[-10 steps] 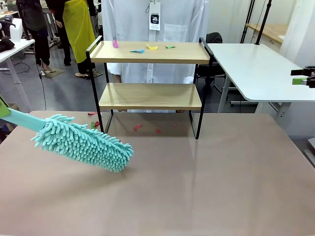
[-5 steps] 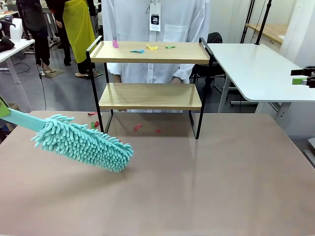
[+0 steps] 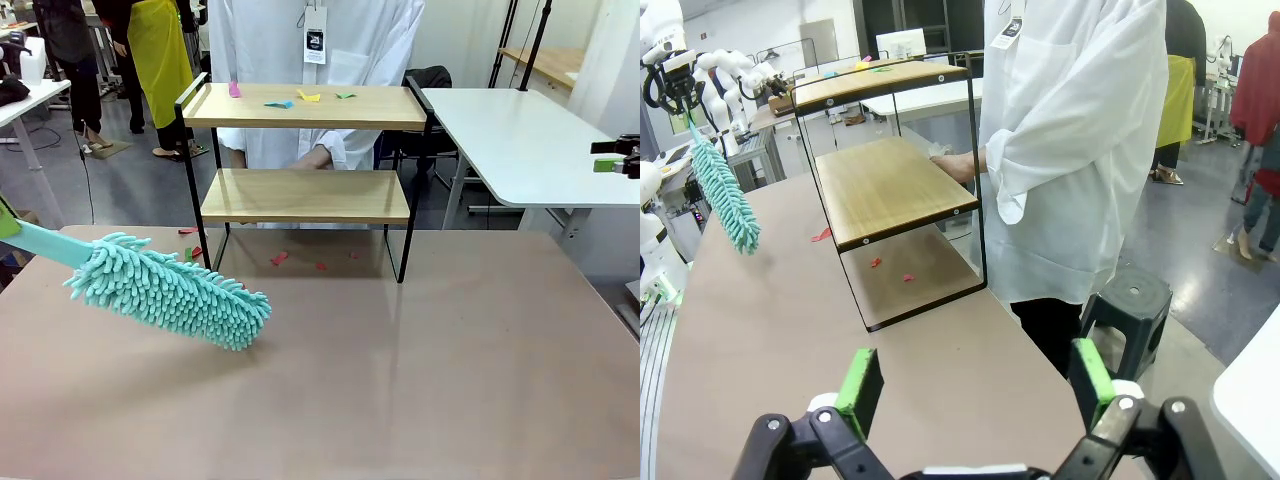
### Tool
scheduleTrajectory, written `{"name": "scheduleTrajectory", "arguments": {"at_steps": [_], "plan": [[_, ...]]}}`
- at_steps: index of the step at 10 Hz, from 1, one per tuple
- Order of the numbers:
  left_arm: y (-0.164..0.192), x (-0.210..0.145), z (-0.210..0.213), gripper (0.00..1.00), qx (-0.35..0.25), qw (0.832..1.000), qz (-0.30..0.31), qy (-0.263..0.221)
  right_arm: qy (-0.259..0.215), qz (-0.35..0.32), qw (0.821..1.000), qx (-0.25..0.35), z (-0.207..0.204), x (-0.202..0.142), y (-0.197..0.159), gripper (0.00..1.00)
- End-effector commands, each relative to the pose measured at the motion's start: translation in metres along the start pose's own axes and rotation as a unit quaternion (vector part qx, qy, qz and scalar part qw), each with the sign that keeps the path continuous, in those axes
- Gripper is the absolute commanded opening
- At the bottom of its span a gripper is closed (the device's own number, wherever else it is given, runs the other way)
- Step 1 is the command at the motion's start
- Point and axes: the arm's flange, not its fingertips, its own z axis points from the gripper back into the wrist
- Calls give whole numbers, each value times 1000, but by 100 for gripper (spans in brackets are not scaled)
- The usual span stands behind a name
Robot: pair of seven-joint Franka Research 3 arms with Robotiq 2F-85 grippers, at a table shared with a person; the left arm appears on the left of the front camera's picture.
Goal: Clean the shelf.
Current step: Clean the specific section of the Shelf indicated by the human with the Duster.
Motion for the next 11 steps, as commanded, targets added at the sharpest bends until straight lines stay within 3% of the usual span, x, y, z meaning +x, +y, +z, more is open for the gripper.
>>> {"name": "scheduleTrajectory", "arguments": {"at_steps": [1,11], "plan": [[0,-2,-1,13,-8,1000,0,-8,0,2,1000,0,-1,3,1,100],[0,-2,-1,13,-8,1000,0,-8,0,2,1000,0,-1,3,1,100]]}}
